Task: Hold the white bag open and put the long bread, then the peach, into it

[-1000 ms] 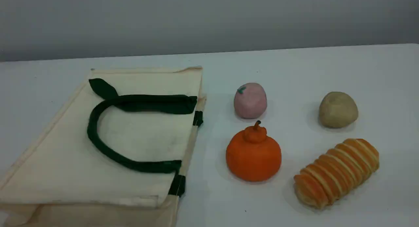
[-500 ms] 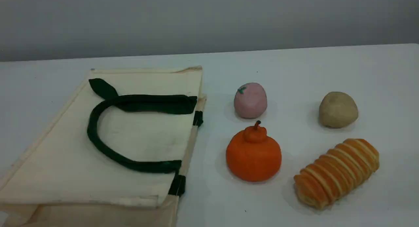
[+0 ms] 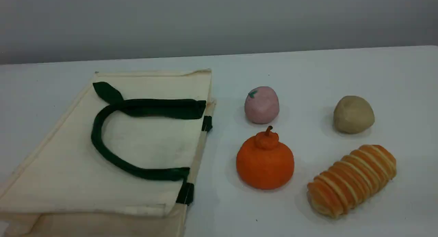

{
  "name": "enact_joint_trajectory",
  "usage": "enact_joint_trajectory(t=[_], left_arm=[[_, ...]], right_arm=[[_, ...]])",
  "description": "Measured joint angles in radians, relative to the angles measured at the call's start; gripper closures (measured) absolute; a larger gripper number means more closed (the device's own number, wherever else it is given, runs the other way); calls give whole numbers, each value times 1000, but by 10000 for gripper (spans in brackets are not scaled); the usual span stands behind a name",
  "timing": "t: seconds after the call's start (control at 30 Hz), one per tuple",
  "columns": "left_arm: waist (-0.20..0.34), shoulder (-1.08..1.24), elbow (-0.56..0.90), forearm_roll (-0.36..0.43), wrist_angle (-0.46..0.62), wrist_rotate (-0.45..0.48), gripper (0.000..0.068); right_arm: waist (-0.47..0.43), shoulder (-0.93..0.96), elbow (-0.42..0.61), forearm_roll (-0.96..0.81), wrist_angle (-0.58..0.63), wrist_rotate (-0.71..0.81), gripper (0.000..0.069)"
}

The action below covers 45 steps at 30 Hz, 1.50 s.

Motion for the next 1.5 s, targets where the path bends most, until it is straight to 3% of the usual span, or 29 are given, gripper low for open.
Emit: enact_joint_trajectory(t=[0.63,0.83,1.1,1.5], left_arm=[[0,3,0,0,0,-14,304],[-46,102,-24,21,-29,-33,304],[-50,374,-130,25,-214,-88,304],[-50,885,-338,0,-264,-85,304]], right_arm=[[1,0,0,14,0,0,139],[1,11,-19,25,-28,20,139],[1,229,-140,28,-144,54,139],[1,695,-405,49,-153,52,139]])
